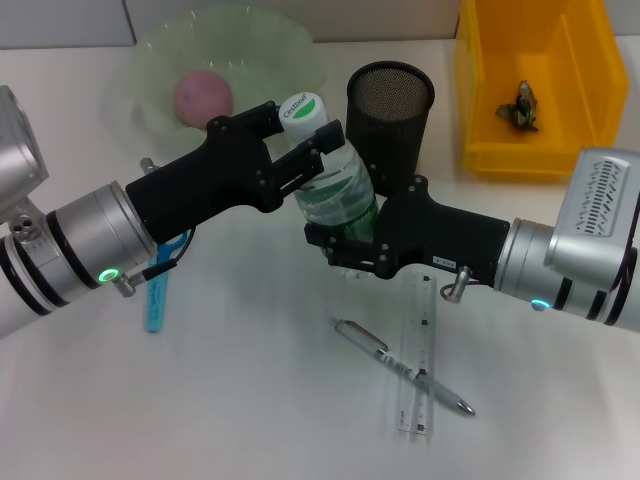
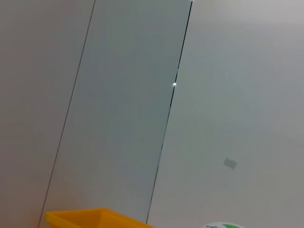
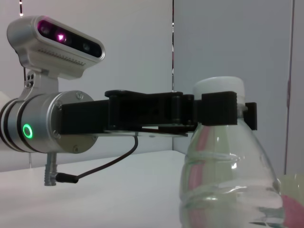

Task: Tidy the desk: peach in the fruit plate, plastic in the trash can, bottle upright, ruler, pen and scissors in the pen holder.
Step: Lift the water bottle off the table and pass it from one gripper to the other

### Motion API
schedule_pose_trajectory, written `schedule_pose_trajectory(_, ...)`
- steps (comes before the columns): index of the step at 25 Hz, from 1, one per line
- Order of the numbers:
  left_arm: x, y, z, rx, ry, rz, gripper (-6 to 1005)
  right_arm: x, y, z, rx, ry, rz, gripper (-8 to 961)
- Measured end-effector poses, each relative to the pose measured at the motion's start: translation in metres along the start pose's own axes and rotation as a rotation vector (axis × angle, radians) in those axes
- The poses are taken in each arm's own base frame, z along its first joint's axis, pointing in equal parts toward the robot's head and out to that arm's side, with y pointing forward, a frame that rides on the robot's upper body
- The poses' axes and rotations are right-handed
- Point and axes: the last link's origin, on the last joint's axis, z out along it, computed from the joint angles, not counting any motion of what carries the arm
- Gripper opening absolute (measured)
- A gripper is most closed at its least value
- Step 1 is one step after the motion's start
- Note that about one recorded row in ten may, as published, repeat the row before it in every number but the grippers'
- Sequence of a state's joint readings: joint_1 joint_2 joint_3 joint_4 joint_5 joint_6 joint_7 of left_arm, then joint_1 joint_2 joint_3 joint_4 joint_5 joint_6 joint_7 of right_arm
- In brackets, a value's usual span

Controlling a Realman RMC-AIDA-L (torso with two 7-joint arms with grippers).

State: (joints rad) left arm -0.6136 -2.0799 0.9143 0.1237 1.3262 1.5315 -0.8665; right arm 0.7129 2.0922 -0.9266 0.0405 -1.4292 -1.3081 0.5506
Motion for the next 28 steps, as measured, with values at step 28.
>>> schedule_pose_trajectory(28, 0.0015, 0.0003, 0.0000, -0.006, 0.007, 0.003, 445, -0.0003, 0.0009, -0.0030, 0.006, -0.016, -0.005, 817)
